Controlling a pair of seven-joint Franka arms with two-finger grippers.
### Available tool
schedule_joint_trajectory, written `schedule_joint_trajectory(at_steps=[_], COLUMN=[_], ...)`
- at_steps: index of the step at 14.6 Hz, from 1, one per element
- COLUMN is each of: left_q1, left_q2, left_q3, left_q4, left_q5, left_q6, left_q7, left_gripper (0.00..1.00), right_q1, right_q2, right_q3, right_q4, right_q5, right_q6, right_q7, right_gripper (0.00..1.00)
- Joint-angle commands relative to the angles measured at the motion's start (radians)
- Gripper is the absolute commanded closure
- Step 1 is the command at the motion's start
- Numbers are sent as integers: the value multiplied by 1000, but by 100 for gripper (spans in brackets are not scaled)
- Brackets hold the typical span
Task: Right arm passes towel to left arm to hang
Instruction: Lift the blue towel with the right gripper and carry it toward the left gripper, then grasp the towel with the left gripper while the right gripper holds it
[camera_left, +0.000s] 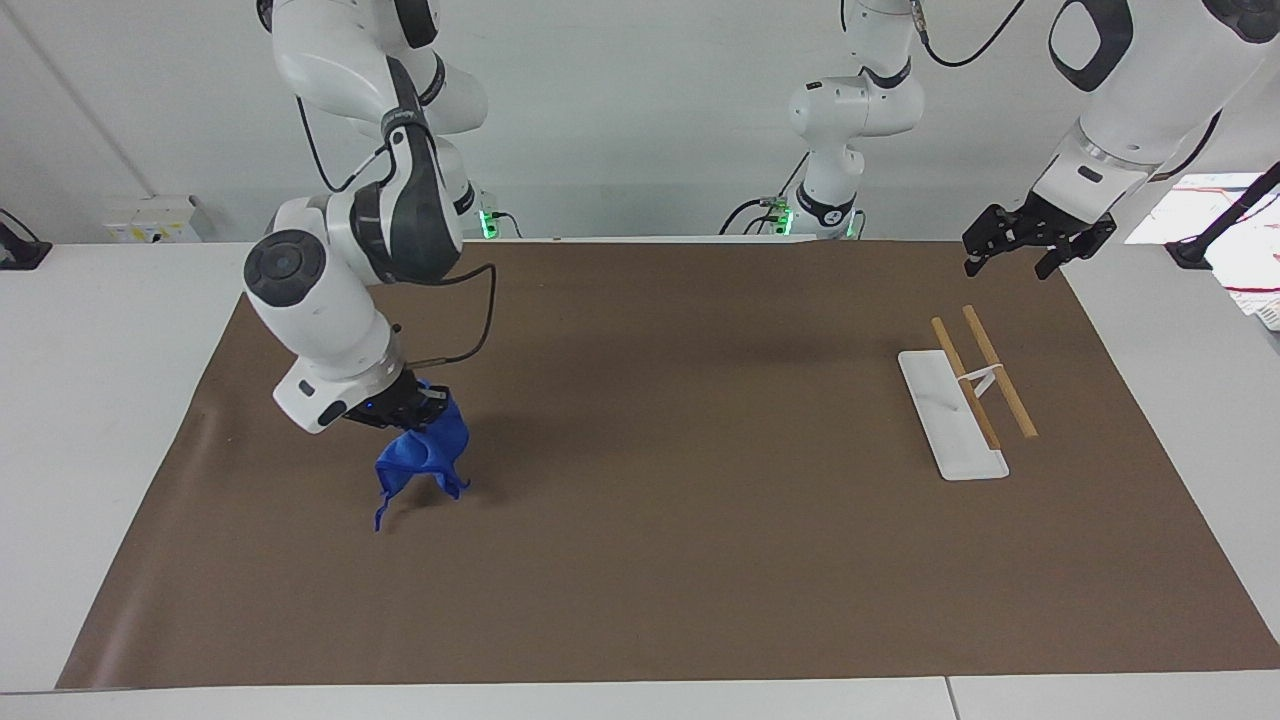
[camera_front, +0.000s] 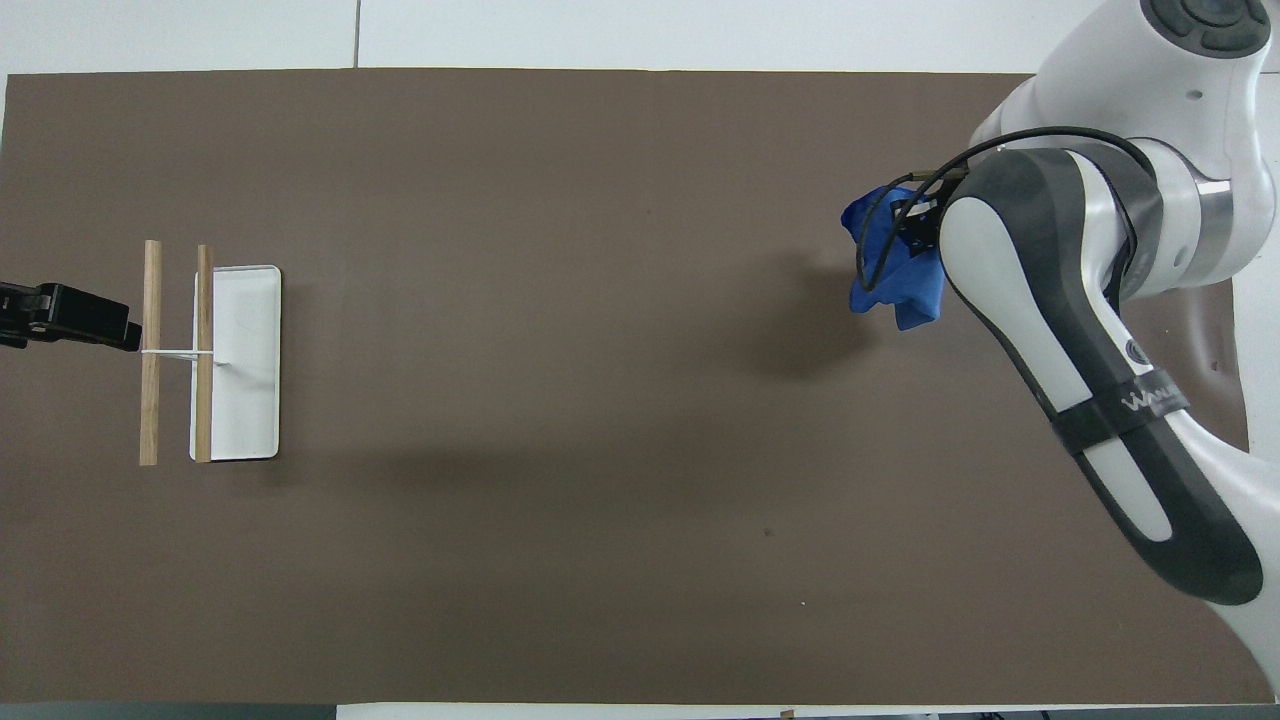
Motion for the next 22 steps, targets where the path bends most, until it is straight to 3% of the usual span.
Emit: schedule_joint_trajectory(at_steps=[1, 3, 8, 13, 17, 22], left_q1=[0, -9, -14, -60, -81, -112], left_q2=[-20, -21, -46, -30, -27, 19], left_q3=[1, 1, -4, -4, -4, -4], left_q4=[-16, -17, -62, -141, -240, -267], left_q5=[20, 20, 1, -198, -386, -649], left_q6=[1, -18, 12, 124, 259, 386], left_q7=[-9, -9, -79, -278, -423, -552], left_gripper=[0, 0, 0, 0, 0, 0], right_q1=[-9, 9, 210, 371, 419, 425], right_q2=[5, 5, -1, 3, 3, 3], right_q3=[46, 85, 104, 104, 104, 104], right_q4=[64, 67, 79, 69, 46, 44], right_q5=[136, 233, 247, 273, 280, 280], right_q6=[-48, -31, 174, 410, 533, 541], right_q7=[228, 410, 846, 1225, 1377, 1395], right_gripper=[100, 100, 100, 100, 100, 100])
